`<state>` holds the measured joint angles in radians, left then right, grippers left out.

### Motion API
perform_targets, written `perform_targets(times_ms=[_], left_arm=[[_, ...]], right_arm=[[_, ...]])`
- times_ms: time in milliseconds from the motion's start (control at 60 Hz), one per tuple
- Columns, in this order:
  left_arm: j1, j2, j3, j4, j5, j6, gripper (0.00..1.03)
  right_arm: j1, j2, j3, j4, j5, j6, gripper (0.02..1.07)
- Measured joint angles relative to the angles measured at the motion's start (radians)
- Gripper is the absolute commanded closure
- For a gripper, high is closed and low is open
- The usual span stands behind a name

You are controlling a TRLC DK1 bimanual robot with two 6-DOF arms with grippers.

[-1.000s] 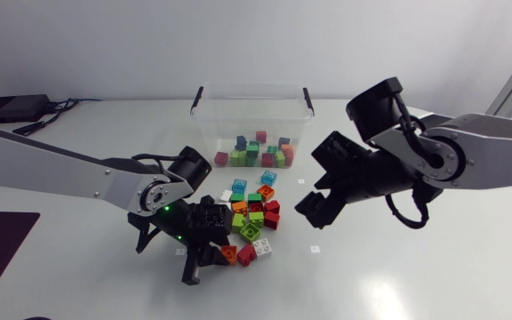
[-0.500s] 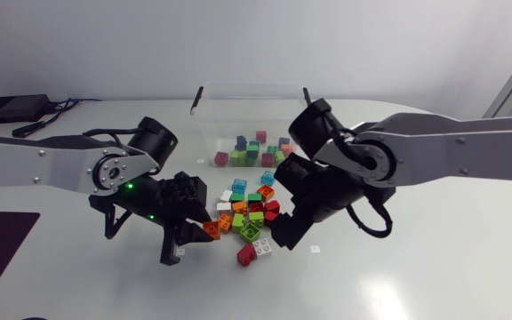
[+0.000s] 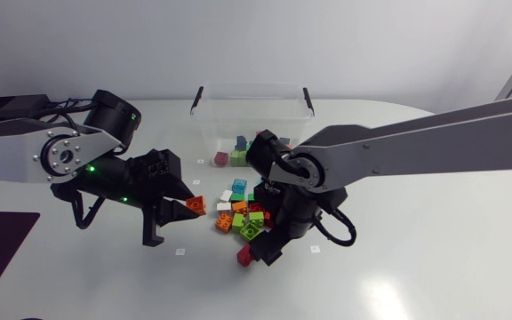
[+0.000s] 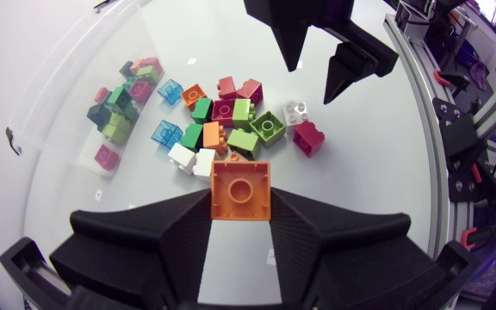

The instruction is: Place the duplo bricks in the container

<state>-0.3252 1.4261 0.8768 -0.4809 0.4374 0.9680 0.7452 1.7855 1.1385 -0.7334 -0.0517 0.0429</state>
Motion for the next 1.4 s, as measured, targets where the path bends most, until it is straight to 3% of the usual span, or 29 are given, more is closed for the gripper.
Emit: perform_targets(times_ms=[350,600,1067,1250,1400], left_arm=[[0.042,-0.074,0.0,-0.031,0.0,0.0,0.79],[0.044,-0.094,-0.001,-0.039,0.001,-0.003,0.79],[0.053,-0.111,-0.007,-0.044,0.003,-0.008,0.79],[0.068,-0.111,0.014,-0.043,0.008,-0.061,0.78],[0.095,-0.111,0.086,-0.002,0.026,-0.134,0.78]], right_arm=[[0.013,0.109,0.092,-0.032,0.009,0.049,0.16],[0.011,0.152,0.146,-0.053,0.049,0.074,0.16],[0.053,0.192,0.179,-0.075,0.037,0.089,0.16],[0.052,0.218,0.201,-0.079,0.029,0.105,0.16],[0.03,0.22,0.213,-0.082,0.023,0.117,0.3]])
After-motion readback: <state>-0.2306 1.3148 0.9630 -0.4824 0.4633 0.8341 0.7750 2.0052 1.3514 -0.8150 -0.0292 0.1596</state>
